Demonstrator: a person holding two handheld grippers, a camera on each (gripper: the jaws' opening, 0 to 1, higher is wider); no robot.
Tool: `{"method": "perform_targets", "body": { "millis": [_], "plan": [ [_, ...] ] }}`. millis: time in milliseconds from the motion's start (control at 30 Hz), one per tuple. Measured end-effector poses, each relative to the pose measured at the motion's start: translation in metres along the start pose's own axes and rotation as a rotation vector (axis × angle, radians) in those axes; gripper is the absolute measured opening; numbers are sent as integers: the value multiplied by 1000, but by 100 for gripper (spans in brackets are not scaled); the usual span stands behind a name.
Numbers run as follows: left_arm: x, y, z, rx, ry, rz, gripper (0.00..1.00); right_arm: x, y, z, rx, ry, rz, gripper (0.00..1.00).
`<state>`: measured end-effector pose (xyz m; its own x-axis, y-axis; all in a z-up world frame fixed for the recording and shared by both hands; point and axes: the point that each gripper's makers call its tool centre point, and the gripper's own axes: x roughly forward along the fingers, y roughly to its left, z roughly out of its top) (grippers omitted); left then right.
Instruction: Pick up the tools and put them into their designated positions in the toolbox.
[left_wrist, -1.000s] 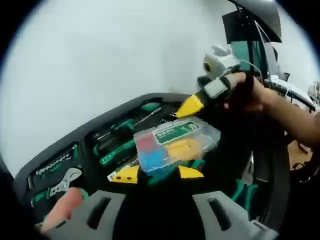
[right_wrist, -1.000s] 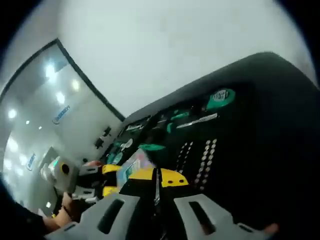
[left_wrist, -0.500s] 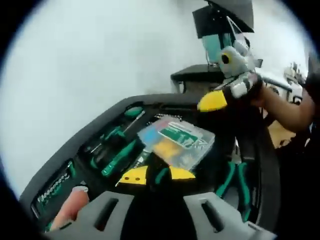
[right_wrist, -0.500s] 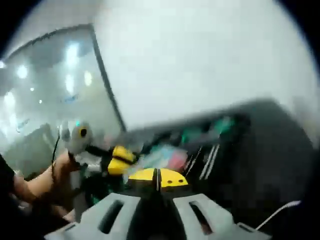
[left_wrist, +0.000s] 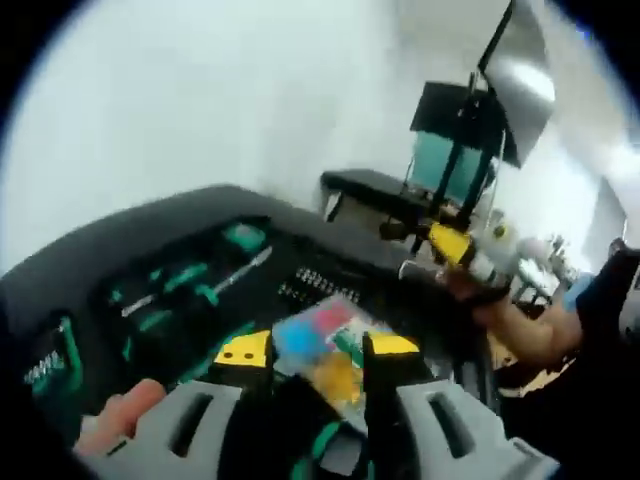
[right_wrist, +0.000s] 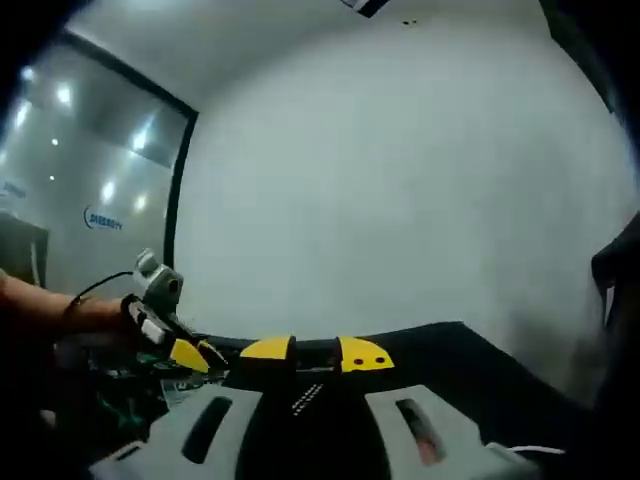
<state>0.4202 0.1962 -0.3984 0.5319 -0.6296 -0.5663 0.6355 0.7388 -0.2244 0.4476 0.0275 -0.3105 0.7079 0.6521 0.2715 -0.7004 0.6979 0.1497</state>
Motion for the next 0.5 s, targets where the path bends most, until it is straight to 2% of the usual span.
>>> {"method": "perform_targets", "body": {
  "millis": [33, 67, 100, 167, 300, 400, 500],
  "plan": [
    [1, -22, 16, -53, -110, -74, 33, 0, -2, 0, 10, -3, -5, 14],
    [1, -29, 10, -81, -80, -82, 31, 0, -2, 1, 13, -3, -4, 14],
    [1, -30, 5, -64, -67, -67, 27, 2, -2, 0, 27, -3, 2, 14],
    [0, -43, 4, -46, -67, -58, 25, 4, -3, -2, 34, 7, -7, 14],
    [-5, -68, -8, -65, -7, -24, 24, 5, -13, -5, 87, 23, -16, 14],
    [-10, -78, -15, -88, 23, -7, 24, 2, -13, -4, 98, 19, -23, 13],
    [-10, -90, -19, -117, 19, 15, 24, 1, -11, -5, 102, 22, -20, 13]
  ]
}}
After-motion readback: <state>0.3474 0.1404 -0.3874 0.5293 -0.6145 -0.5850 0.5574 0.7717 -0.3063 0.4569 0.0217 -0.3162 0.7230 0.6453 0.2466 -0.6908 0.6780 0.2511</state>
